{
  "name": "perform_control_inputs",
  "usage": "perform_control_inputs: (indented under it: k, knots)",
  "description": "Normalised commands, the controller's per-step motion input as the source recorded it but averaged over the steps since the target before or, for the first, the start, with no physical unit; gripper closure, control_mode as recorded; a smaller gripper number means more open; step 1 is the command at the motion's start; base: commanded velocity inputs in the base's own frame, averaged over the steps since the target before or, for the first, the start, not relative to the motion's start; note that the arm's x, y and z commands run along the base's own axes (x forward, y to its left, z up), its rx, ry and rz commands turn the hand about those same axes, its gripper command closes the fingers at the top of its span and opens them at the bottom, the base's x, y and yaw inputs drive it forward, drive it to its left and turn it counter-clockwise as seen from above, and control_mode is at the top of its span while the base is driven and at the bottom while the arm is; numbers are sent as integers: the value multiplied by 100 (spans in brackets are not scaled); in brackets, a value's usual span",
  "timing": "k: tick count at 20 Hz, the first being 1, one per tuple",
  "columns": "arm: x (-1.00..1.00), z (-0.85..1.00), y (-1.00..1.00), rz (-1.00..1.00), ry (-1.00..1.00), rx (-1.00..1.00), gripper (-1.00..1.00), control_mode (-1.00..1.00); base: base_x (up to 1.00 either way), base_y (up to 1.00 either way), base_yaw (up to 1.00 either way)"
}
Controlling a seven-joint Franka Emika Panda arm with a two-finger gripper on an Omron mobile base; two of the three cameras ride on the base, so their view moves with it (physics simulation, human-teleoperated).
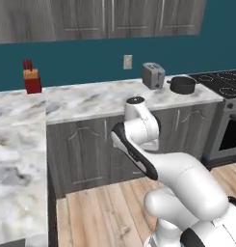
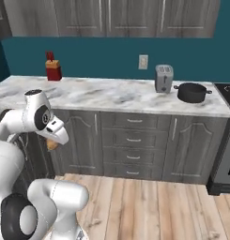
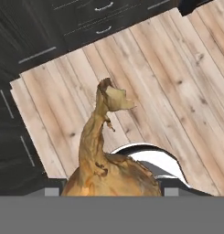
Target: Turn on the sink faucet. Then move the onion from the counter to the sink. Turn off the sink. Move the vegetable from the sink to the pot next to the stove. Finally move the pot to the front center burner.
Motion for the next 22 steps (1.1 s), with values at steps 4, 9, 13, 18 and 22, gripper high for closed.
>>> perform_control_inputs:
  k: [4,9,13,18,22]
  knots:
    - [0,0,0,0,0,0,100,100,75,-48,-13]
    - [0,0,0,0,0,0,100,100,72,-75,-2]
    - [0,0,0,0,0,0,100,100,62,-90,0]
    - [0,0,0,0,0,0,100,100,50,-100,0]
    - [0,0,0,0,0,0,100,100,53,-100,0]
